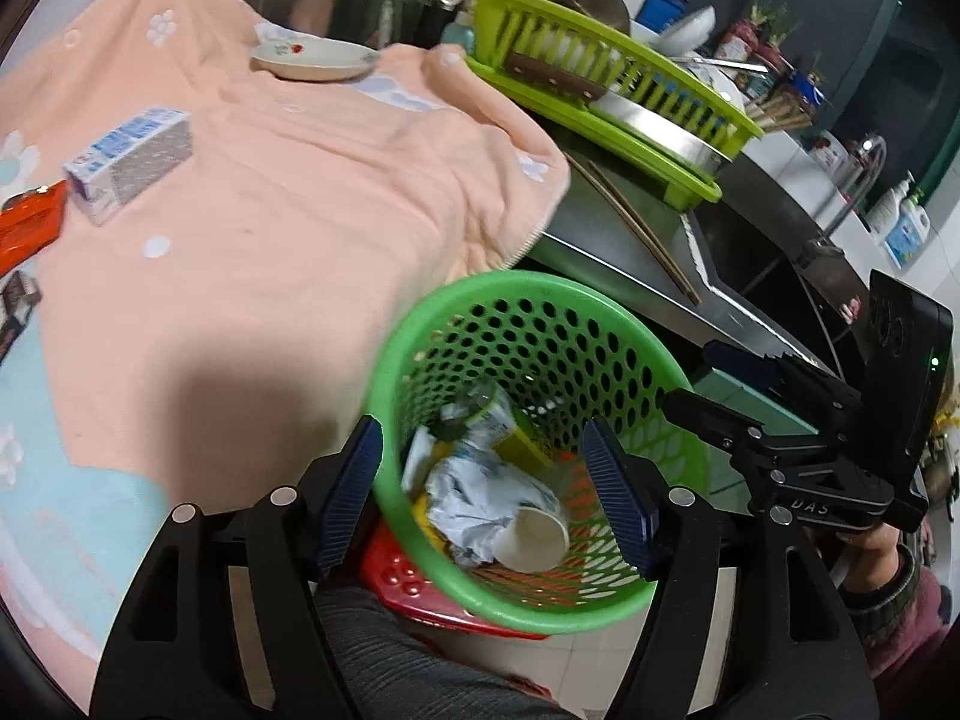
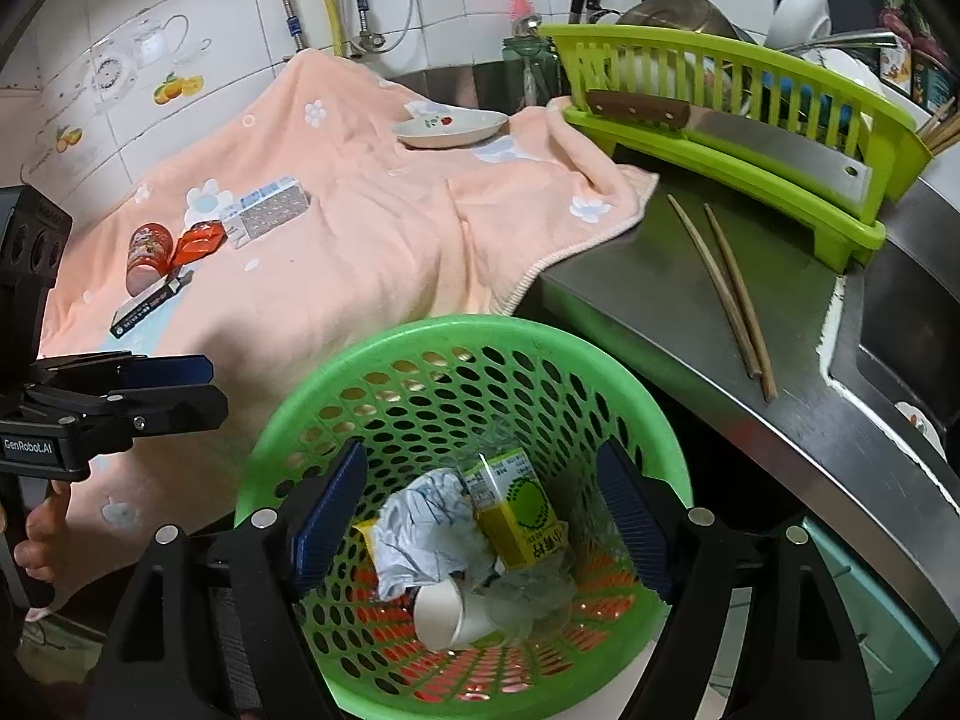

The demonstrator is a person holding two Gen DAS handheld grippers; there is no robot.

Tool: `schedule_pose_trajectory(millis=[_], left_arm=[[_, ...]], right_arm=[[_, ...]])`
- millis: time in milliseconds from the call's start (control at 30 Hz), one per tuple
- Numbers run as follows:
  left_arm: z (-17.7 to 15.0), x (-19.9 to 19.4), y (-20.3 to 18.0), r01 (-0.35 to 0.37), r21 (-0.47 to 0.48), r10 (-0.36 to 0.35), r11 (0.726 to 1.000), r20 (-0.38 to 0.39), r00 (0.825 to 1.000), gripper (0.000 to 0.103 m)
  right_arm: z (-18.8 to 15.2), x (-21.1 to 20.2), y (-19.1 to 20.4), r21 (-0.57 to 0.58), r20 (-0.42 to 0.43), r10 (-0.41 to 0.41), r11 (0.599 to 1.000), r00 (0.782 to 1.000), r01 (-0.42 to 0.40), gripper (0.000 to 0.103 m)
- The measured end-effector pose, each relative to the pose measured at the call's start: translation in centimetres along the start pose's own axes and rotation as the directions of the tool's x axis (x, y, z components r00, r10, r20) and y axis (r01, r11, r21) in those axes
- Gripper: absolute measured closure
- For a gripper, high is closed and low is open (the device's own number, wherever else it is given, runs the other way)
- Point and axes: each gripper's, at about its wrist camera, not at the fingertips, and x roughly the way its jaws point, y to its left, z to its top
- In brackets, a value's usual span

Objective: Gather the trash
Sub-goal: 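Move both open tools back over the red snack cup and black box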

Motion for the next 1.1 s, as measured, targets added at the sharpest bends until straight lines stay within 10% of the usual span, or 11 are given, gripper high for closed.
schedule_pose_trajectory(millis=[567, 1100], left_arm=[[0.9, -7.5, 11.2, -0.225, -0.12, 0.239, 0.967, 0.113, 0.964, 0.033], [-0.3, -13.7, 23.7, -0.324, -0.379, 0.398, 0.867, 0.133, 0.908, 0.032]], right_arm=[[4.2, 2.7, 7.5, -0.158, -0.021, 0.108, 0.981, 0.994, -0.11, 0.024], [8.6, 6.3, 15.0, -0.276, -0.058, 0.229, 0.932, 0.972, -0.236, 0.024]])
